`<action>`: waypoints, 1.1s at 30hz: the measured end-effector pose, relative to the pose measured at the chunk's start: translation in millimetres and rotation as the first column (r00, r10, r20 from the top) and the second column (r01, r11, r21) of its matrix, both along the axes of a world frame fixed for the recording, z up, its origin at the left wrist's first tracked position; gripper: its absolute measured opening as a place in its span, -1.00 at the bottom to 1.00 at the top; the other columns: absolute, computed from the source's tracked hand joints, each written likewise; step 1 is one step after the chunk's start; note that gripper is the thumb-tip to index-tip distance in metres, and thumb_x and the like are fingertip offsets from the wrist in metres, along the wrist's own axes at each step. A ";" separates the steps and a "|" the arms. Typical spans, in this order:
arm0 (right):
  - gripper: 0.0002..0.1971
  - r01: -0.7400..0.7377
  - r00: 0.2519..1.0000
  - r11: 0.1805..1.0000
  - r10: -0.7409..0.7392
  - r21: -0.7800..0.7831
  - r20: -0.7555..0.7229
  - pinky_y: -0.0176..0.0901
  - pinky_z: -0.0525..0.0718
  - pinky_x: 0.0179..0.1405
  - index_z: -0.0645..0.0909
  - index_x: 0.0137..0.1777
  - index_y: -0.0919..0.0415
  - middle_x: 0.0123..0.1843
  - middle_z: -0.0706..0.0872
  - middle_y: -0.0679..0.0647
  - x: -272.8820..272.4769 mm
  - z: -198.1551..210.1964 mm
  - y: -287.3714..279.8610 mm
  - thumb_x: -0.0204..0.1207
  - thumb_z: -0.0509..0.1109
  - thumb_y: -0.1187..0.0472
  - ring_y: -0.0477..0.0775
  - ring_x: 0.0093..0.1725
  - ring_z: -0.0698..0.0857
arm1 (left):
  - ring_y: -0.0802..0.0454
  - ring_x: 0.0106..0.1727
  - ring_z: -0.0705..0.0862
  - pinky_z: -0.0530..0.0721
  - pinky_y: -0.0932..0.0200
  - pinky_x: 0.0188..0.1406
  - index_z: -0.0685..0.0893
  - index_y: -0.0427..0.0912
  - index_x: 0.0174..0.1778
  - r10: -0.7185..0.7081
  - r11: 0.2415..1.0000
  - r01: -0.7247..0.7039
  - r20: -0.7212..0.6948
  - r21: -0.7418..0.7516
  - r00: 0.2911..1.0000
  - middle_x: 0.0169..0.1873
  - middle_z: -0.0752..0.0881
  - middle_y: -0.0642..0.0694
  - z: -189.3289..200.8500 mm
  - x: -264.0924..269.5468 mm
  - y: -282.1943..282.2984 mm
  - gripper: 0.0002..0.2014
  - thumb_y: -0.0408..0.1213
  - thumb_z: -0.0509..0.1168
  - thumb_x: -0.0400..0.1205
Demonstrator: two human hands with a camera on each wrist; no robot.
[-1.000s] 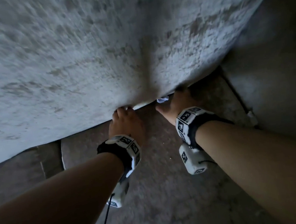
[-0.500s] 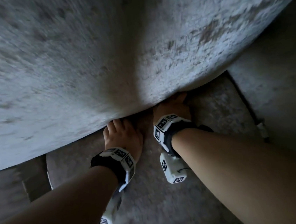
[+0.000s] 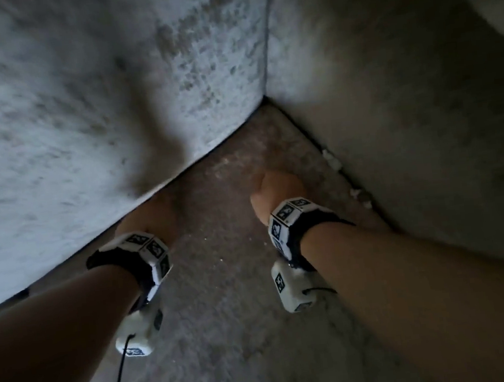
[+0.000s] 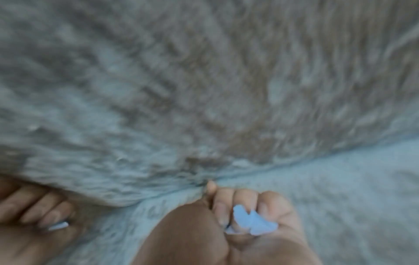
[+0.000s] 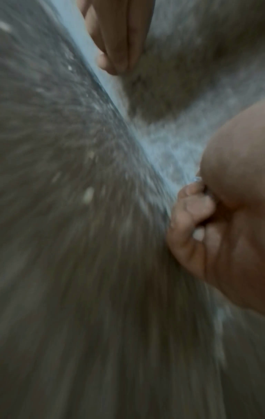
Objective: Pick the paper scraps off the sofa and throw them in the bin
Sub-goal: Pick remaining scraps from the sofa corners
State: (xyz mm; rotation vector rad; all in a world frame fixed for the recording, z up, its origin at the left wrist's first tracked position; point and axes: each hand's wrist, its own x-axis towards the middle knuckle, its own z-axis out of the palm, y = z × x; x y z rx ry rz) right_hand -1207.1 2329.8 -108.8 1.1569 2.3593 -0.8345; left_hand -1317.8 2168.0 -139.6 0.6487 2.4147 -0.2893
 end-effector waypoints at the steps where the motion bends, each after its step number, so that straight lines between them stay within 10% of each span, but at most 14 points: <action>1: -0.69 0.047 0.999 0.999 -0.047 -0.016 0.003 -0.02 0.64 0.11 0.68 0.14 0.29 0.17 0.74 0.25 18.0 2.0 4.2 0.62 0.19 0.13 0.31 0.18 0.71 | -0.24 0.35 0.60 0.54 -0.05 0.30 0.43 -0.34 0.51 -0.011 1.000 0.012 0.011 -0.009 1.000 0.36 0.60 -0.32 7.2 3.6 9.2 -0.60 -0.29 0.04 0.77; 12: -0.68 0.462 0.887 0.886 -0.462 -0.025 -0.012 -0.13 0.52 0.16 0.53 0.32 0.13 0.29 0.64 0.15 184.4 11.7 28.4 0.59 0.29 0.34 0.18 0.31 0.59 | -0.25 0.17 0.68 0.60 -0.04 0.15 0.69 -0.27 0.21 -0.331 0.943 0.324 0.096 0.078 0.939 0.17 0.71 -0.29 38.8 93.0 129.6 -0.72 -0.25 0.16 0.70; 17: -0.55 0.534 0.845 0.845 -0.534 -0.022 0.001 -0.05 0.59 0.09 0.62 0.16 0.23 0.16 0.72 0.20 202.8 10.3 38.6 0.72 0.03 -0.08 0.24 0.20 0.68 | -0.21 -0.02 0.68 0.59 0.03 -0.06 0.74 -0.19 0.11 -0.351 0.936 0.347 0.150 0.051 0.924 0.09 0.74 -0.24 39.6 119.1 165.5 -0.70 -0.20 0.12 0.68; 21: -0.28 0.678 0.735 0.733 -0.675 -0.058 0.069 0.13 0.58 0.19 0.40 0.48 0.26 0.40 0.57 0.31 189.5 5.9 51.1 0.60 0.02 -0.33 0.32 0.31 0.60 | -0.21 -0.02 0.69 0.60 0.02 -0.09 0.70 -0.17 0.04 -0.391 0.920 0.389 0.058 0.048 0.918 -0.01 0.72 -0.19 46.6 138.4 183.1 -0.67 -0.10 0.06 0.71; 26: -0.47 0.626 0.777 0.771 -0.604 -0.116 0.179 0.19 0.57 0.14 -0.06 0.70 0.08 0.52 0.19 0.61 159.7 0.7 62.8 0.78 -0.04 0.13 0.53 0.38 0.45 | -0.24 0.16 0.67 0.60 -0.06 0.00 0.49 -0.14 0.36 -0.256 0.959 0.255 -0.008 0.122 0.967 0.24 0.61 -0.21 30.4 134.1 205.8 -0.41 0.25 0.10 0.62; 33: -0.17 0.133 0.939 0.979 -0.073 -0.157 0.337 0.55 -0.02 0.54 -0.36 0.68 0.13 0.70 -0.31 0.23 117.1 -30.2 91.5 0.65 0.08 -0.14 0.41 0.67 -0.20 | -0.31 0.44 0.40 0.63 -0.12 -0.01 0.11 -0.06 0.64 -0.384 0.918 0.382 -0.006 0.104 0.923 0.56 0.19 -0.25 -23.6 128.7 252.1 -0.18 0.27 0.19 0.55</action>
